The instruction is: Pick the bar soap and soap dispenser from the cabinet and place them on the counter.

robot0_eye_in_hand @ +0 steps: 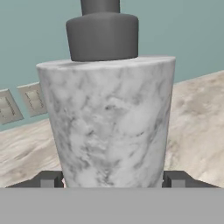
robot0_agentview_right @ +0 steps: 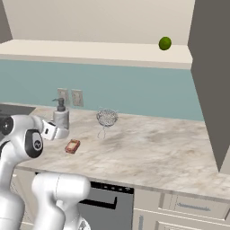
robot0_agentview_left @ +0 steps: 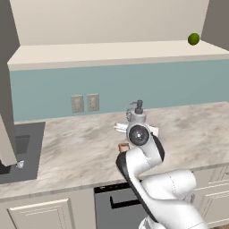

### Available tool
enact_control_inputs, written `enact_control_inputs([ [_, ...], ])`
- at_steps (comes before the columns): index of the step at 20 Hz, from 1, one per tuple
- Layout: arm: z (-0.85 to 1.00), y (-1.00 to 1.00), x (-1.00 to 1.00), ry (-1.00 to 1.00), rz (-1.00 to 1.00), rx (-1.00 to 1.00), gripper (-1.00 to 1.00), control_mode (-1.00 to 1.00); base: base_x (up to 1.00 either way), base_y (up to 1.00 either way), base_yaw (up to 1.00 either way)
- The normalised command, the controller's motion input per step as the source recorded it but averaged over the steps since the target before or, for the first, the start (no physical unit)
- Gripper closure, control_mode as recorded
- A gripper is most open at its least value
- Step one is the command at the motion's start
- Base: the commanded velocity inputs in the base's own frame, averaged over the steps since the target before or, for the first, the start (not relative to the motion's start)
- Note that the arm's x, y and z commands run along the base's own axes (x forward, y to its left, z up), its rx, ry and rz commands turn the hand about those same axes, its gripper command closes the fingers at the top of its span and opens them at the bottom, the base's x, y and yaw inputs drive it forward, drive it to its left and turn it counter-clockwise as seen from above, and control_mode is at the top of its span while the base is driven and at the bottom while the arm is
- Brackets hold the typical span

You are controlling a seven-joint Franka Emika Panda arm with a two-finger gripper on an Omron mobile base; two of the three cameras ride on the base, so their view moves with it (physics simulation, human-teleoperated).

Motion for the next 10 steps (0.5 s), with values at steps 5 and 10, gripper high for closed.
enact_control_inputs([
  [5, -0.34, 0.32, 0.0, -0.06, -0.05, 0.03, 1.0, -1.0, 0.0, 0.0, 0.0],
  [10, -0.35, 0.3, 0.0, -0.09, -0.05, 0.02, 1.0, -1.0, 0.0, 0.0, 0.0],
])
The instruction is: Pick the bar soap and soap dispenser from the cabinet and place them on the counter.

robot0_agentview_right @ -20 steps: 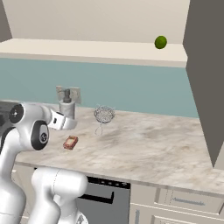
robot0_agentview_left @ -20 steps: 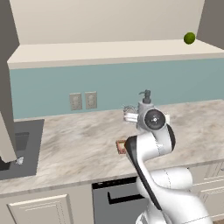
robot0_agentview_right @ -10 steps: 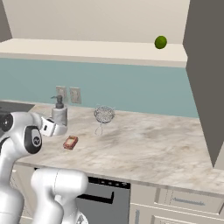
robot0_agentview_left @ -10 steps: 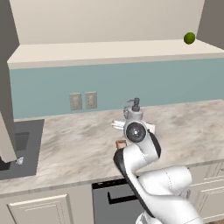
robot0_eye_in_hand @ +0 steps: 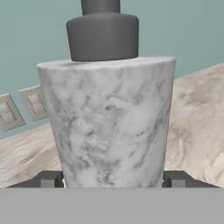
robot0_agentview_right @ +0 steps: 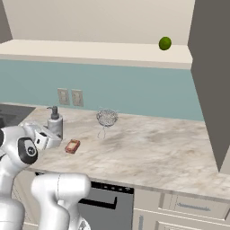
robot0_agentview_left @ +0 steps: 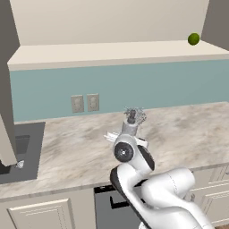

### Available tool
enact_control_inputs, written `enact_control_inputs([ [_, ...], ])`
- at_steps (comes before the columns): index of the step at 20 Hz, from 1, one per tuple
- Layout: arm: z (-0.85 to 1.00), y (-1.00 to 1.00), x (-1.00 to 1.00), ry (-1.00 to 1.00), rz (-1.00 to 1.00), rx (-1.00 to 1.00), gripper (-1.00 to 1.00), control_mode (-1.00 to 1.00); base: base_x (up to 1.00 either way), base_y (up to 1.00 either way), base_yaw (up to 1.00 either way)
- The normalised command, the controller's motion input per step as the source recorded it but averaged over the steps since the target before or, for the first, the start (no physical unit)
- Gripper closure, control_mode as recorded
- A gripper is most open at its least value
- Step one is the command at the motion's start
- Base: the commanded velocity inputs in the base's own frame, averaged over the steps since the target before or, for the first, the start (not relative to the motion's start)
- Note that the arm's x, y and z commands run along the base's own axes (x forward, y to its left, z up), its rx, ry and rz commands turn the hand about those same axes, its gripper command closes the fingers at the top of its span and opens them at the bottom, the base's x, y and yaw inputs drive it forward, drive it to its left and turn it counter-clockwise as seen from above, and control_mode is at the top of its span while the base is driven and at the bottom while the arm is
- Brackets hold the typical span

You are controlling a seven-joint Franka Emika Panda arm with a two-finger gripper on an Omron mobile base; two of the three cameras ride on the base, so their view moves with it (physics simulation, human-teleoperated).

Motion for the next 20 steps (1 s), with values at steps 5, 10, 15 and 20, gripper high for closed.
enact_control_inputs([
  [5, -0.27, 0.27, 0.11, -0.12, -0.05, 0.0, 1.0, -1.0, 0.0, 0.0, 0.0],
  [10, -0.22, 0.16, 0.1, -0.08, -0.05, -0.01, 1.0, -1.0, 0.0, 0.0, 0.0],
  [15, -0.31, 0.04, 0.09, -0.01, -0.04, -0.02, 1.0, -1.0, 0.0, 0.0, 0.0],
  [20, -0.31, 0.03, 0.11, 0.0, -0.01, -0.04, 1.0, -1.0, 0.0, 0.0, 0.0],
])
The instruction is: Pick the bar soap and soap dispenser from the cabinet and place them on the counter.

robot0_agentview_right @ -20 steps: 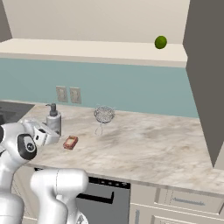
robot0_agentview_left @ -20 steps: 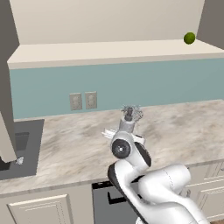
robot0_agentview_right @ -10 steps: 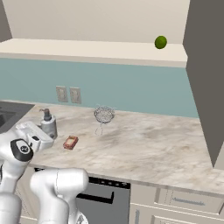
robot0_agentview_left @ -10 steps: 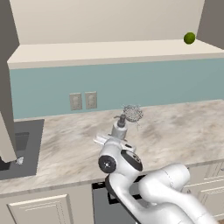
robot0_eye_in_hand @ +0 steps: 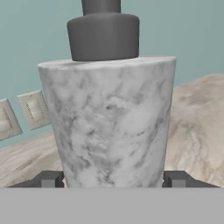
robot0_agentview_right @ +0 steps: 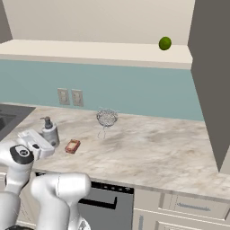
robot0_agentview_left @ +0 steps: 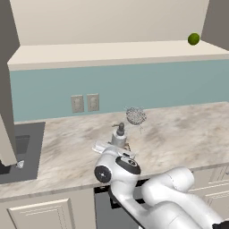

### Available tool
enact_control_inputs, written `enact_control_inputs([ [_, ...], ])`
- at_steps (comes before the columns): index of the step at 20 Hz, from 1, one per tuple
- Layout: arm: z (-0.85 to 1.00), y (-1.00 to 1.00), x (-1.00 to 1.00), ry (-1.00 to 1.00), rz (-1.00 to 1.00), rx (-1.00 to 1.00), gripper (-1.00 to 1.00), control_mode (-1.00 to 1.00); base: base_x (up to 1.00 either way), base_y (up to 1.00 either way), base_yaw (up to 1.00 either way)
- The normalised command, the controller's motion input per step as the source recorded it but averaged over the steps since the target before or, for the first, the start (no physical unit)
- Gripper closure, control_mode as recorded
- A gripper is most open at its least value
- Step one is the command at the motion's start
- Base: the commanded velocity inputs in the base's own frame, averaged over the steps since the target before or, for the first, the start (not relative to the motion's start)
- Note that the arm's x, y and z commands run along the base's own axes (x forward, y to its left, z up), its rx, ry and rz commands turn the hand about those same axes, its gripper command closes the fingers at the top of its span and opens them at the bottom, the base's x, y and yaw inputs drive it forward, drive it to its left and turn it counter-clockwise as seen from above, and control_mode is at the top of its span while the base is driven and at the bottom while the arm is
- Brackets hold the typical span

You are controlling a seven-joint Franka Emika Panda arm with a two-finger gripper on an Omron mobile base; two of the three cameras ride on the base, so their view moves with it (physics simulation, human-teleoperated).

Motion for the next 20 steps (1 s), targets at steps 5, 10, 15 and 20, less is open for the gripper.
enact_control_inputs([
  [5, -0.3, 0.03, 0.12, 0.0, -0.01, -0.04, 1.0, -1.0, 0.0, 0.0, 0.0],
  [10, -0.23, 0.05, 0.1, -0.04, -0.01, 0.0, 1.0, -1.0, 0.0, 0.0, 0.0],
  [15, -0.2, 0.09, 0.17, -0.06, -0.02, 0.0, 1.0, -1.0, 0.0, 0.0, 0.0],
  [20, -0.25, 0.1, 0.22, -0.04, -0.03, 0.0, 1.0, -1.0, 0.0, 0.0, 0.0],
])
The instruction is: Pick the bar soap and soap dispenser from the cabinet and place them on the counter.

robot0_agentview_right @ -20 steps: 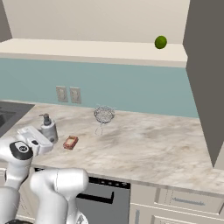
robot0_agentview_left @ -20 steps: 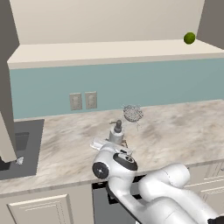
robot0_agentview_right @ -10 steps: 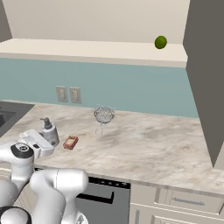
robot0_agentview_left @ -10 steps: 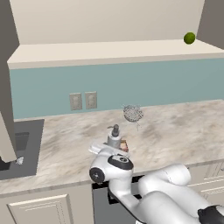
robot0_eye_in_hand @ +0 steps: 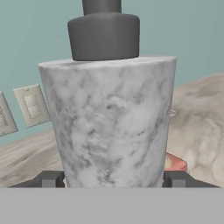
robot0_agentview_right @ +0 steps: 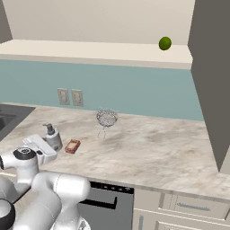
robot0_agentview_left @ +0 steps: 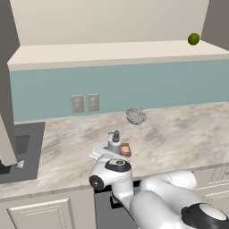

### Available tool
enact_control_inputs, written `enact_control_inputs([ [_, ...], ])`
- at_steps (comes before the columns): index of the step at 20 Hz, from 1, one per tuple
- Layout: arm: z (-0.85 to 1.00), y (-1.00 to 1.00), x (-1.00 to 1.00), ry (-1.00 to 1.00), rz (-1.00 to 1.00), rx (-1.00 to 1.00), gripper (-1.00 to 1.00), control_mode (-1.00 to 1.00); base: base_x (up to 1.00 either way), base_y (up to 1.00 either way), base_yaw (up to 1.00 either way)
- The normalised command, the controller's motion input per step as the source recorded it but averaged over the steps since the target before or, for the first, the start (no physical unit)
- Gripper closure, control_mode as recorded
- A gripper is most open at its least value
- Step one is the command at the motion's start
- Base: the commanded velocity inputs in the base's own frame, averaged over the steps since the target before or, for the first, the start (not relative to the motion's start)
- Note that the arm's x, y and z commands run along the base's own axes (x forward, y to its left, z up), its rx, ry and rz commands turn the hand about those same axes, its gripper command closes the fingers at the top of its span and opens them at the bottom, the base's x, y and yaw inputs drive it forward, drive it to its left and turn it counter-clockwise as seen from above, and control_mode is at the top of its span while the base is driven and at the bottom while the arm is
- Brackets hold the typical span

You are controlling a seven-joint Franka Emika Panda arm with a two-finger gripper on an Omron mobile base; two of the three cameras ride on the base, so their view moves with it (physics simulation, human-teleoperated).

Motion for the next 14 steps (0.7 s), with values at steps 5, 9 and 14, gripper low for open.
enact_control_inputs([
  [5, -0.26, 0.06, 0.25, -0.01, -0.02, -0.01, 1.0, -1.0, 0.0, 0.0, 0.0],
  [9, -0.29, 0.01, 0.29, 0.0, -0.02, 0.0, 1.0, -1.0, 0.0, 0.0, 0.0],
  [14, -0.29, 0.03, 0.28, -0.02, -0.01, -0.01, 1.0, -1.0, 0.0, 0.0, 0.0],
])
